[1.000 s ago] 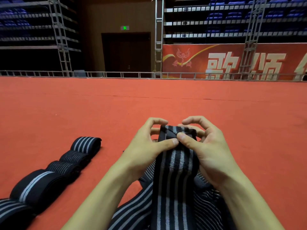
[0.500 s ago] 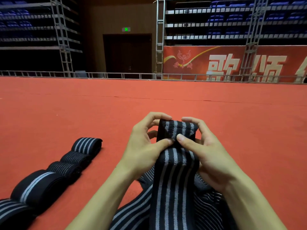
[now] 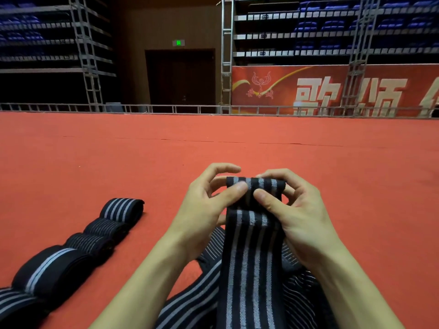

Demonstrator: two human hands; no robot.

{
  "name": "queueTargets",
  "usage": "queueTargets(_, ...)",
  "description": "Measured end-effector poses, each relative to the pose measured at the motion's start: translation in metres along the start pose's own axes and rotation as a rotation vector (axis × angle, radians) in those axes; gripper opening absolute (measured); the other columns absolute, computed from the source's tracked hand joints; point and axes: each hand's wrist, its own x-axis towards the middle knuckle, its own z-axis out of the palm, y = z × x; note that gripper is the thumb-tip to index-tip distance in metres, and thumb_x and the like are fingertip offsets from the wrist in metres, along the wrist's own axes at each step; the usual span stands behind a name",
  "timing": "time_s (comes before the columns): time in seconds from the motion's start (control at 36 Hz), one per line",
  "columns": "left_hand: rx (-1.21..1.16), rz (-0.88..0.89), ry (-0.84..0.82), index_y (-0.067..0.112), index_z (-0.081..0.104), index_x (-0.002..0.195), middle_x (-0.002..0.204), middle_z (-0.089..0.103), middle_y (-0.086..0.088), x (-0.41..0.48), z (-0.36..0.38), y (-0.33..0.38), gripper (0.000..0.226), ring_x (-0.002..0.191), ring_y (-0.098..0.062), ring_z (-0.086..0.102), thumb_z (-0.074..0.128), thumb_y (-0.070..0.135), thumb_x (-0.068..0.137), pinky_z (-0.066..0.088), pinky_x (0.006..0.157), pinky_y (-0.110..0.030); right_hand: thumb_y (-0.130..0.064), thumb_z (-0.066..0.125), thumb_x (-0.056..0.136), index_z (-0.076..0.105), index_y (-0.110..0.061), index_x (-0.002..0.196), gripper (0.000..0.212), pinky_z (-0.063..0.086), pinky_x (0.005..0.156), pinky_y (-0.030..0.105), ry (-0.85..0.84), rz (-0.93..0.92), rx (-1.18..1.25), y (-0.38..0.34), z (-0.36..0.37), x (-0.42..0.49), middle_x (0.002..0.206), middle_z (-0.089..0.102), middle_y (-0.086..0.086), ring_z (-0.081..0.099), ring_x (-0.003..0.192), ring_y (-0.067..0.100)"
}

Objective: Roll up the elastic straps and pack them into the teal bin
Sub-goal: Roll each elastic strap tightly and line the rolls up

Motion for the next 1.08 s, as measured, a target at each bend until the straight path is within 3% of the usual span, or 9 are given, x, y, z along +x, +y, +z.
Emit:
queueTargets(0.17,0.051,0.068,0.13,0.021,0.07,0.078,0.081,0.069,0.002,0.002,0.001,-0.001,0.012,0.078,-0.023,0.065,0.081,0.017,0.076,0.055,0.071,-0.039,-0.008,0.073,0.073,0.073,-0.022,0.084,0.017,0.057,0.064,0.028,-0.044,0.049,0.093,0.0,0.004,-0.001,0.086,0.072,0.002,0.069,0.075,0.017)
queueTargets(0.28,0.07,0.153,0.152,0.017,0.07,0.078,0.085,0.071,0.0,0.004,-0.001,-0.005,0.011,0.08,-0.022,0.065,0.079,0.014,0.072,0.055,0.078,-0.041,-0.024,0.076,0.065,0.071,-0.019,0.099,0.035,0.057,0.065,0.031,-0.035,0.177,0.169,0.001,0.001,-0.001,0.089,0.072,0.006,0.072,0.079,0.02)
queueTargets(0.39,0.17,0.288,0.151,0.014,0.067,0.079,0.091,0.071,0.007,0.005,-0.001,-0.008,0.02,0.088,-0.007,0.066,0.079,0.001,0.071,0.053,0.077,-0.019,-0.039,0.072,0.067,0.067,-0.022,0.108,0.045,0.058,0.067,0.035,-0.06,0.245,0.189,0.001,0.0,0.0,0.093,0.071,0.011,0.071,0.081,0.02)
queueTargets(0.47,0.183,0.317,0.141,0.013,0.064,0.082,0.099,0.07,0.003,0.005,0.0,-0.011,0.022,0.097,-0.007,0.066,0.076,-0.003,0.071,0.054,0.076,-0.022,-0.043,0.073,0.067,0.068,-0.028,0.105,0.042,0.06,0.073,0.04,-0.002,0.152,0.103,0.005,0.001,0.001,0.091,0.073,0.012,0.072,0.086,0.027)
queueTargets(0.64,0.287,0.32,0.123,0.019,0.065,0.088,0.104,0.067,0.01,0.003,0.001,-0.01,0.023,0.104,-0.005,0.063,0.07,0.009,0.068,0.052,0.085,-0.024,-0.03,0.071,0.072,0.062,-0.031,0.118,0.047,0.058,0.077,0.044,-0.008,0.158,0.145,0.007,0.003,0.002,0.102,0.071,0.019,0.07,0.091,0.03)
queueTargets(0.75,0.107,0.14,0.11,0.028,0.061,0.108,0.106,0.065,0.01,0.002,0.002,-0.009,0.036,0.092,-0.013,0.063,0.068,0.02,0.074,0.054,0.084,-0.036,-0.008,0.071,0.084,0.055,-0.031,0.126,0.051,0.059,0.076,0.037,-0.033,0.126,0.062,0.007,0.004,0.002,0.107,0.073,0.006,0.073,0.094,0.021)
queueTargets(0.86,-0.004,0.025,0.087,0.025,0.056,0.113,0.099,0.064,-0.001,0.004,0.0,-0.005,0.038,0.085,-0.014,0.064,0.066,0.025,0.076,0.053,0.074,-0.03,-0.001,0.075,0.081,0.062,-0.027,0.119,0.047,0.057,0.088,0.038,0.021,0.014,-0.039,0.008,0.005,0.003,0.112,0.072,0.001,0.067,0.11,0.019)
queueTargets(0.97,0.045,0.059,-0.001,0.02,0.06,0.115,0.103,0.07,-0.005,0.005,-0.008,-0.001,0.042,0.096,-0.021,0.068,0.072,0.016,0.075,0.057,0.086,-0.037,-0.005,0.078,0.072,0.066,-0.026,0.109,0.044,0.058,0.081,0.037,0.068,-0.012,0.07,0.006,0.002,0.003,0.104,0.072,0.003,0.069,0.101,0.022)
queueTargets(1.08,0.202,0.17,0.041,0.021,0.063,0.113,0.103,0.073,-0.004,0.006,-0.01,0.0,0.046,0.095,-0.018,0.071,0.081,0.008,0.073,0.059,0.084,-0.038,-0.013,0.073,0.068,0.062,-0.024,0.11,0.045,0.058,0.064,0.034,-0.019,0.154,0.235,0.002,0.002,0.0,0.101,0.068,0.013,0.071,0.082,0.022)
